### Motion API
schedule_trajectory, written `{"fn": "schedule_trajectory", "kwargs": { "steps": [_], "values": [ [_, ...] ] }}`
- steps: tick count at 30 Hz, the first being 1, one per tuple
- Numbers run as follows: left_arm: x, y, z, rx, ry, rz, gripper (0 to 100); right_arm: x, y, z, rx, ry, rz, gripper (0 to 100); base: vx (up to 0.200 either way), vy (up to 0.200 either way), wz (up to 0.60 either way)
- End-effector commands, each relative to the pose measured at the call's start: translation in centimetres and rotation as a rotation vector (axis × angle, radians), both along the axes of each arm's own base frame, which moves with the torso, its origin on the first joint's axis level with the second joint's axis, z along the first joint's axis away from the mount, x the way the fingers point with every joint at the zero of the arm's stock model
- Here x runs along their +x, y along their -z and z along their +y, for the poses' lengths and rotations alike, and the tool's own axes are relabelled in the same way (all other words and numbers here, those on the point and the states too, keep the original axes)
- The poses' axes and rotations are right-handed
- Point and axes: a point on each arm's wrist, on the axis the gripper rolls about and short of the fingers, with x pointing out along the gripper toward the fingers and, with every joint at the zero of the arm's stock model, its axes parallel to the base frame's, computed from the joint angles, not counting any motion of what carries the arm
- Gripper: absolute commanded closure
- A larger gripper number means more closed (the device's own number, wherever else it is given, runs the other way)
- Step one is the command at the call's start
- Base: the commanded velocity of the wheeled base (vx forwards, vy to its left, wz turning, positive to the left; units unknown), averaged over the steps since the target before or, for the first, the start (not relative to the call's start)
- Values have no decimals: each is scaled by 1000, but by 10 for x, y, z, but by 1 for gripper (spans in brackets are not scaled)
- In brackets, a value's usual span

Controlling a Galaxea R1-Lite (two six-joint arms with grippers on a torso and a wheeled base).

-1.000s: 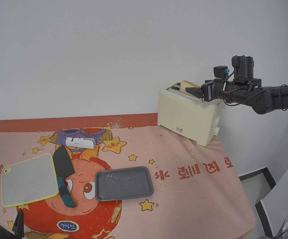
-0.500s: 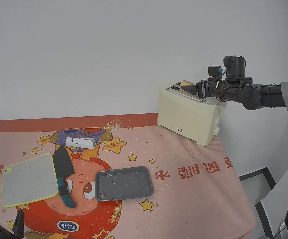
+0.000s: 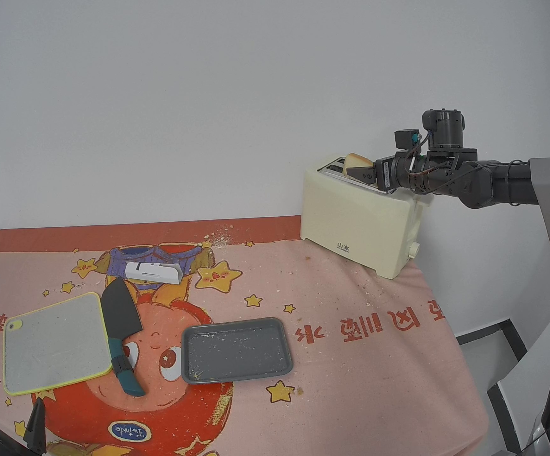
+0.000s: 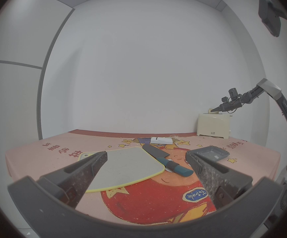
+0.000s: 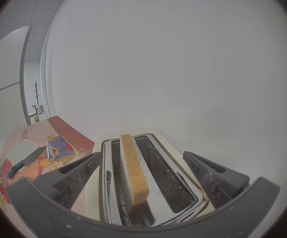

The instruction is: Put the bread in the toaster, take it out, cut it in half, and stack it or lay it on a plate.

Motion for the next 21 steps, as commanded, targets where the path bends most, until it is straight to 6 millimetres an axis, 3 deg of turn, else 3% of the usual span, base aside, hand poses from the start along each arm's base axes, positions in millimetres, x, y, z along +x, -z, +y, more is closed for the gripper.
{"fn": "schedule_trajectory", "kwargs": {
  "steps": [1,7,10,15,18,21],
  "values": [
    [1,5,0,-1,-2,15,0,-1,-2,1,1,-3,-4,100,0,0,0],
    [1,5,0,-1,-2,15,0,-5,-7,1,4,-7,-8,100,0,0,0],
    [1,5,0,-1,-1,15,0,-11,-22,-2,12,-4,-39,100,0,0,0],
    [1,5,0,-1,1,15,0,-27,-54,-5,39,-6,-98,100,0,0,0],
    [1,5,0,-1,-1,15,0,-52,-89,-8,64,-11,-123,100,0,0,0],
    [1,5,0,-1,-2,15,0,-66,-107,-8,71,-22,-143,100,0,0,0]
  ]
}}
